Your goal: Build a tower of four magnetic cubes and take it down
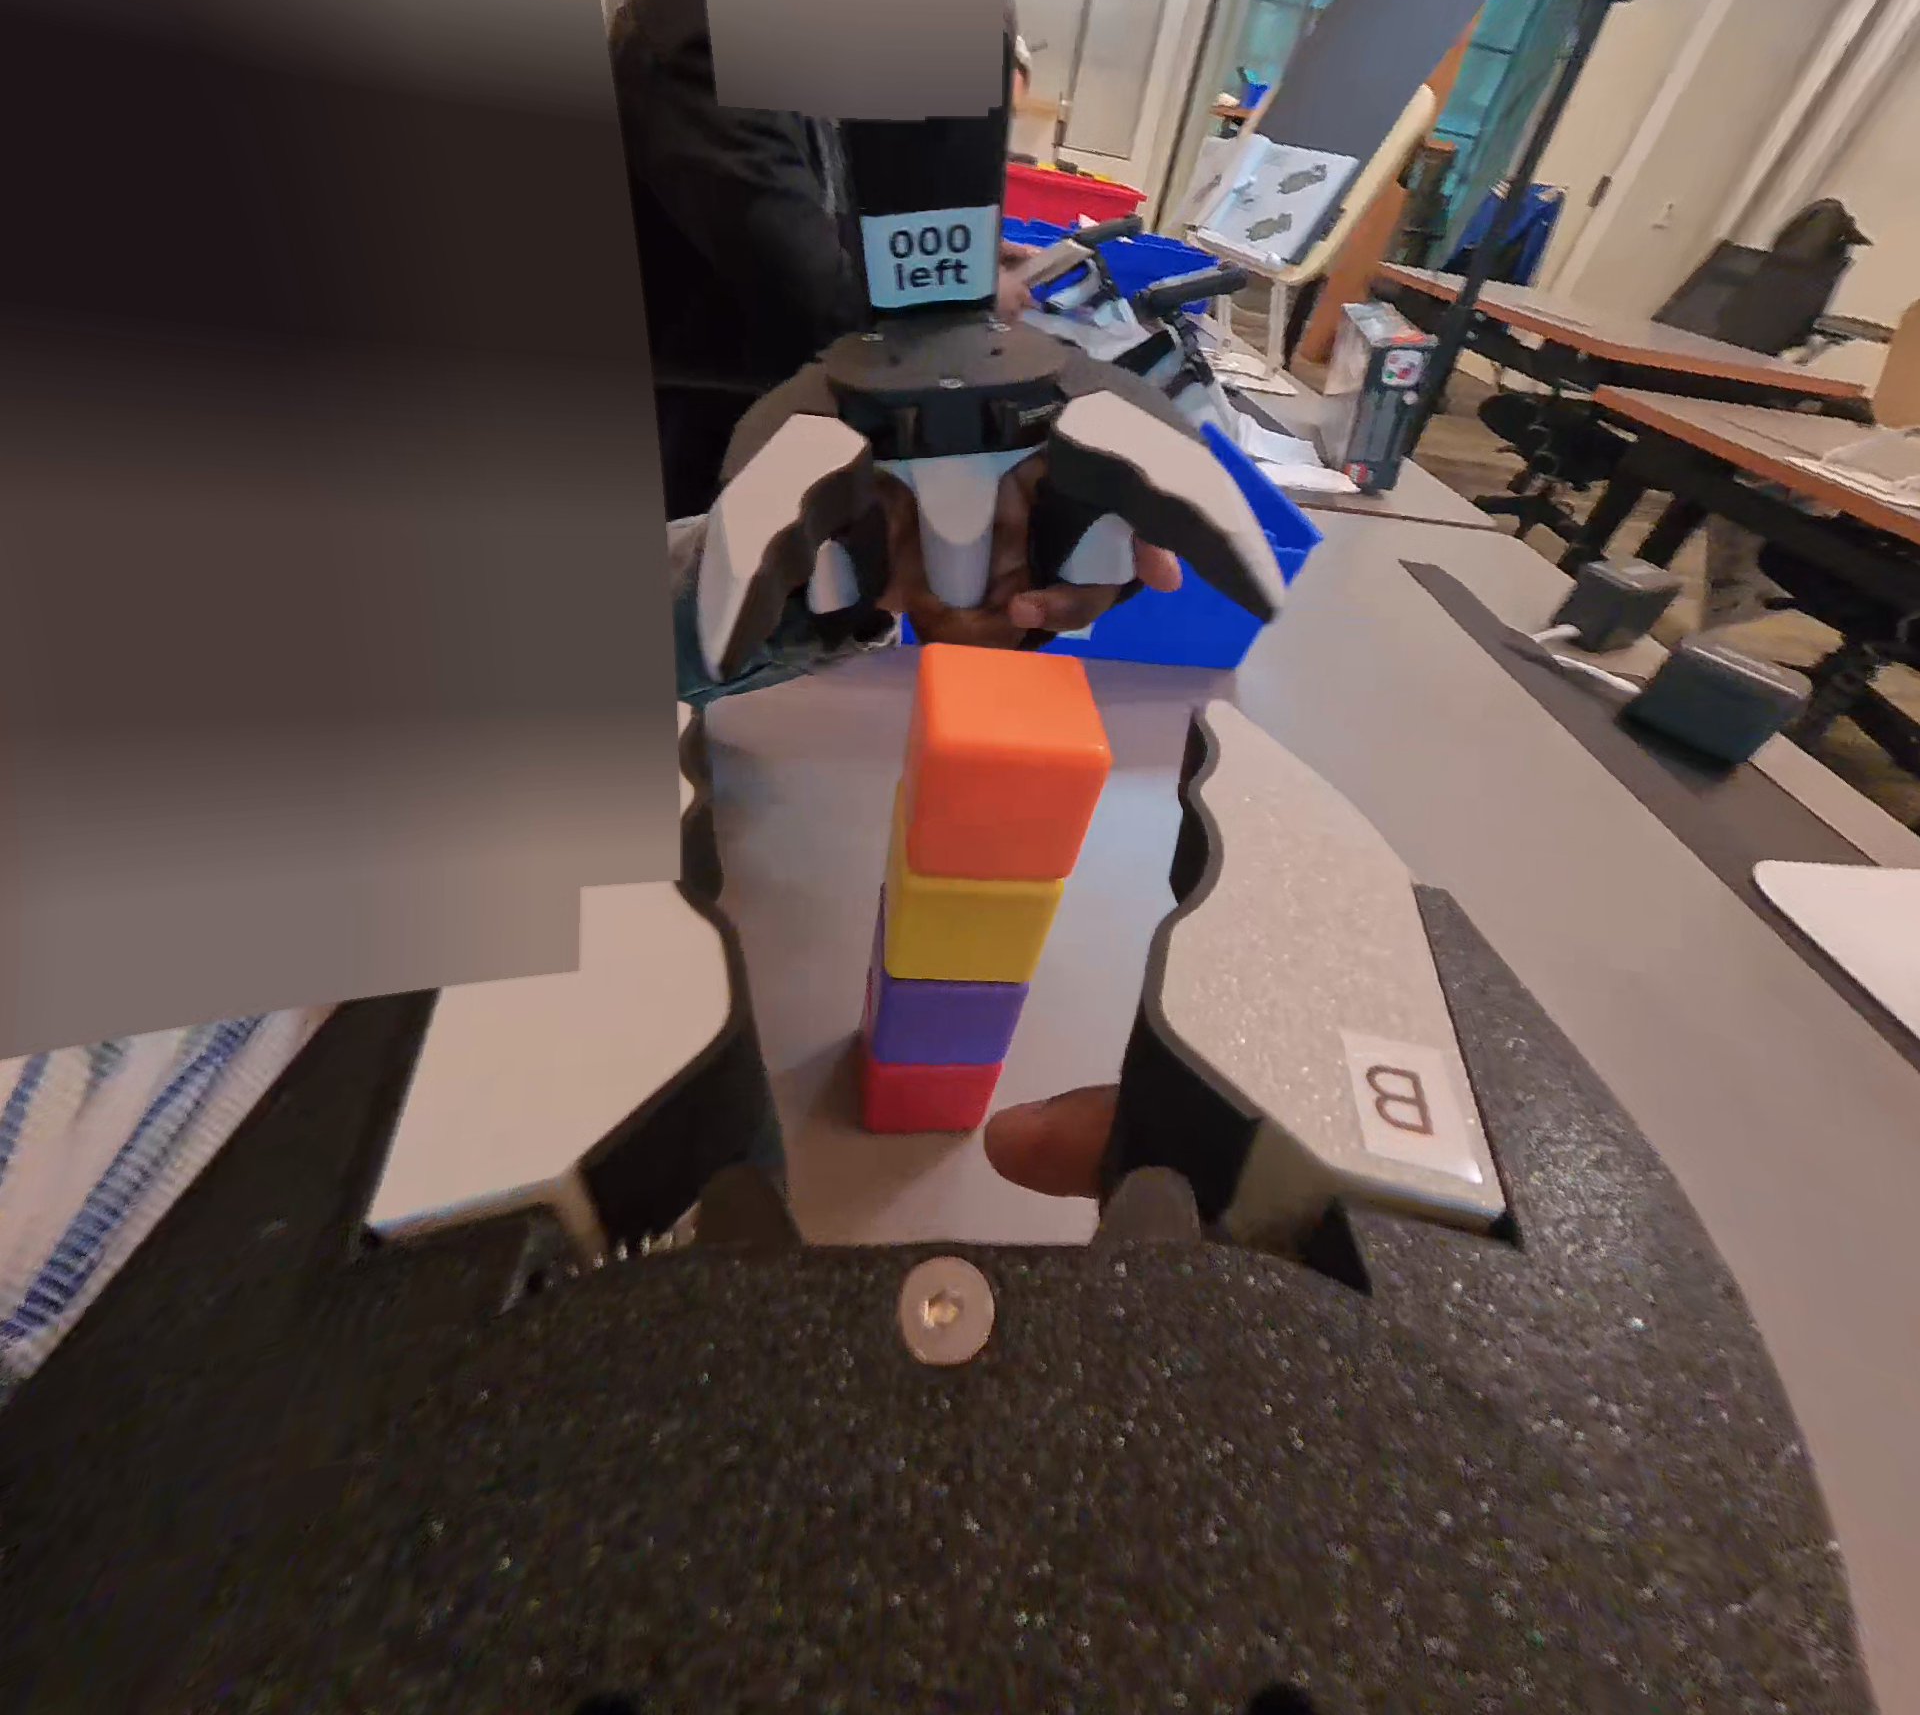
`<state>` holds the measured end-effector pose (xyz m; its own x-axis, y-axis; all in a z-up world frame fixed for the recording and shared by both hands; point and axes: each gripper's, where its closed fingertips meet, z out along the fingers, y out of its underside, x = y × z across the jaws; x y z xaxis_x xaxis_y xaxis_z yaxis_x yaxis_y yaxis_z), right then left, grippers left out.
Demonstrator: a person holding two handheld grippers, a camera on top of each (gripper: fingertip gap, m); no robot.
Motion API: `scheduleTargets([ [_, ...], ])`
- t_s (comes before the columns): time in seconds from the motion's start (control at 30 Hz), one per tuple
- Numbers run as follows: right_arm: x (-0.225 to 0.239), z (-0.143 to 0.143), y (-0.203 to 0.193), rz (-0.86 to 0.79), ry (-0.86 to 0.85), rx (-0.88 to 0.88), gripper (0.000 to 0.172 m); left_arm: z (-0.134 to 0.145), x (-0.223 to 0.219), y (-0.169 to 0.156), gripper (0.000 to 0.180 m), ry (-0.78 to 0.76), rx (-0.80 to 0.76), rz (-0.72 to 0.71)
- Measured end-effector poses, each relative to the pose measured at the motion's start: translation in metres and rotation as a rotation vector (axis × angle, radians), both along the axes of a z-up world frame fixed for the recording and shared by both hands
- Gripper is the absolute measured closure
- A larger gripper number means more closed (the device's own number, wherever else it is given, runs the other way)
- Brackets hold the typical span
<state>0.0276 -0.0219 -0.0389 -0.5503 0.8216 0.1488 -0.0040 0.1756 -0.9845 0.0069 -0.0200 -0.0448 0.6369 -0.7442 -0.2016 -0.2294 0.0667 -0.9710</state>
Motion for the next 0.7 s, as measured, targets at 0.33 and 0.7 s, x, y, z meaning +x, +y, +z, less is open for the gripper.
scheduleTargets([
  [0.33, -0.034, -0.017, -0.001, -0.035, -0.104, -0.023, 0.097, -0.059, -0.002, 0.014, 0.073, -0.07, -0.236, -0.001],
  [0.7, -0.037, -0.038, -0.001, -0.031, -0.159, -0.045, 0.11, -0.065, 0.01, 0.002, 0.106, -0.165, -0.111, -0.05],
])
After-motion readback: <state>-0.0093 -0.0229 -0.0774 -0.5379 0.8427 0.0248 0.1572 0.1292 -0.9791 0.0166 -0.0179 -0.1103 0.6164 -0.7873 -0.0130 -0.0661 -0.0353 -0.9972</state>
